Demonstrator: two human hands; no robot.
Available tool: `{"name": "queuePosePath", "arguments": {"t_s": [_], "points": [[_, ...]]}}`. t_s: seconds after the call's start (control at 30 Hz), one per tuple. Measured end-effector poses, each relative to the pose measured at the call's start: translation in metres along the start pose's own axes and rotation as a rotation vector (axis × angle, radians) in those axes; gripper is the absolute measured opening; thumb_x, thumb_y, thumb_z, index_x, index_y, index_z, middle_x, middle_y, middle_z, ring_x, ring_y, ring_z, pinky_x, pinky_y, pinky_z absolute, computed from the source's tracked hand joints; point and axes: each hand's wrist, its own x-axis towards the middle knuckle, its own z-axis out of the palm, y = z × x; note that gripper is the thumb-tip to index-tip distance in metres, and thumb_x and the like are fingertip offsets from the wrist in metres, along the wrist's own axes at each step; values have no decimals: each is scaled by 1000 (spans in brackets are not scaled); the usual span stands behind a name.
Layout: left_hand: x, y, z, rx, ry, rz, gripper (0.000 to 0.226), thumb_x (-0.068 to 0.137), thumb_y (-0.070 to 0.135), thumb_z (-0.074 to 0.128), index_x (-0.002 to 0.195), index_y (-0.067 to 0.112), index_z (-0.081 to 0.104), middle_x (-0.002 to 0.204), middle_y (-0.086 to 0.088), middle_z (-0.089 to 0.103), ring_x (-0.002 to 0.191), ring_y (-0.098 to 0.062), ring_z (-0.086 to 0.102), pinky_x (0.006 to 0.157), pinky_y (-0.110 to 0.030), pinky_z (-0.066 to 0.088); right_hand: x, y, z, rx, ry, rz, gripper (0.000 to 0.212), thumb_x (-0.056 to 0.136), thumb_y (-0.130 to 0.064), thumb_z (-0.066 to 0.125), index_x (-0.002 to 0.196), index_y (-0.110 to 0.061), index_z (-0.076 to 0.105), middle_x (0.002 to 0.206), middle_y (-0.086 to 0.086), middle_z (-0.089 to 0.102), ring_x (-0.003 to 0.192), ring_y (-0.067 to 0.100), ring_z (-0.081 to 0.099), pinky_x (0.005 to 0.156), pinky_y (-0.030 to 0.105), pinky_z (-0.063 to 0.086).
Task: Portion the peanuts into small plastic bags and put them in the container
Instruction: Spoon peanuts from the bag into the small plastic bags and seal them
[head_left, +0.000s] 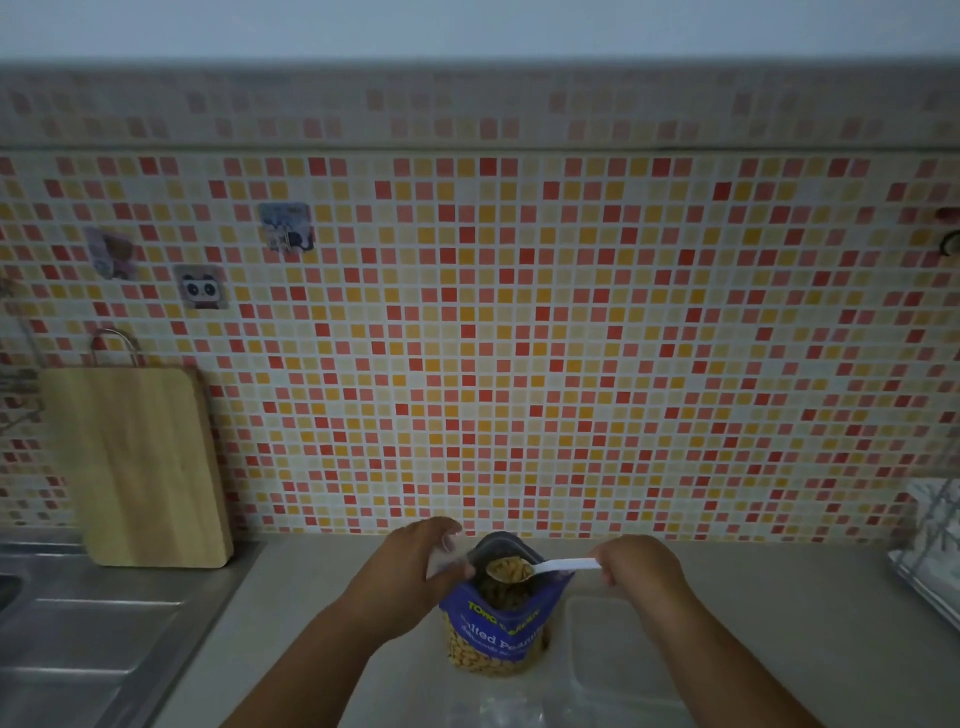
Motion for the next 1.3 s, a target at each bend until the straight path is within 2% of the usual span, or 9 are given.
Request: {"name": "queuePosePath", "arguments": {"t_s": [0.27, 0.4, 0.5, 0.63, 0.83, 0.93, 1.1, 1.2, 1.3], "points": [[7, 17, 7, 224, -71, 97, 58, 87, 49, 54, 138, 28, 35, 142, 6, 44, 129, -15, 37, 105, -29, 33, -9, -3, -38, 65, 34, 53, 44, 96, -32, 41, 56, -13, 45, 59, -2, 40, 50, 13, 37, 60, 24, 38], [12, 27, 9, 251, -88, 125, 56, 89, 48, 51, 138, 26, 35, 142, 3, 44, 128, -17, 38, 105, -32, 35, -20, -10, -47, -59, 10, -13, 26, 97, -21, 36, 97, -20, 61, 61, -2, 36, 50, 11, 31, 53, 21, 31], [16, 31, 12, 234, -97, 127, 56, 90, 48, 50, 139, 24, 35, 142, 3, 44, 128, -17, 38, 105, -32, 35, -21, -15, -46, -76, 31, -50, 30, 96, -21, 37, 71, -15, 55, 60, -1, 36, 49, 11, 32, 48, 21, 29], [21, 34, 20, 194, -97, 116, 56, 90, 49, 50, 137, 23, 36, 135, 1, 49, 119, -17, 43, 97, -29, 38, -24, -27, -41, -3, 170, -218, 19, 90, -18, 48, 79, -12, 62, 63, -2, 43, 52, 10, 40, 46, 19, 33], [24, 41, 32, -55, -5, 104, 41, 93, 44, 46, 127, 23, 44, 117, -1, 56, 99, -12, 49, 85, -27, 45, -72, -48, -41, -128, 337, -618, 24, 90, -15, 47, 98, -12, 70, 89, 6, 68, 77, 21, 63, 69, 31, 52], [22, 41, 33, -162, 38, 82, 37, 93, 44, 46, 124, 24, 44, 114, 7, 52, 100, -9, 49, 86, -26, 46, -101, -50, -52, -317, 534, -766, 25, 90, -18, 48, 107, -18, 67, 103, 4, 67, 95, 22, 58, 88, 33, 49], [22, 26, 21, -287, 120, -14, 38, 92, 45, 48, 125, 27, 46, 118, 2, 58, 98, -9, 58, 77, -17, 46, -119, -34, -76, -220, 826, -748, 20, 87, -22, 56, 103, -20, 68, 94, -2, 68, 84, 12, 51, 85, 28, 47], [21, 18, 13, -286, 161, -47, 38, 92, 42, 48, 124, 23, 48, 115, 3, 59, 94, -10, 59, 74, -18, 45, -109, -35, -63, -275, 663, -590, 21, 85, -26, 61, 102, -16, 65, 92, -1, 62, 88, 15, 53, 90, 30, 47], [18, 15, 12, -197, 134, -70, 39, 92, 43, 47, 125, 22, 48, 118, 1, 58, 100, -15, 58, 83, -24, 47, -92, -42, -24, -547, 443, -531, 29, 86, -29, 60, 112, -14, 59, 109, 5, 59, 102, 22, 53, 96, 34, 44]]}}
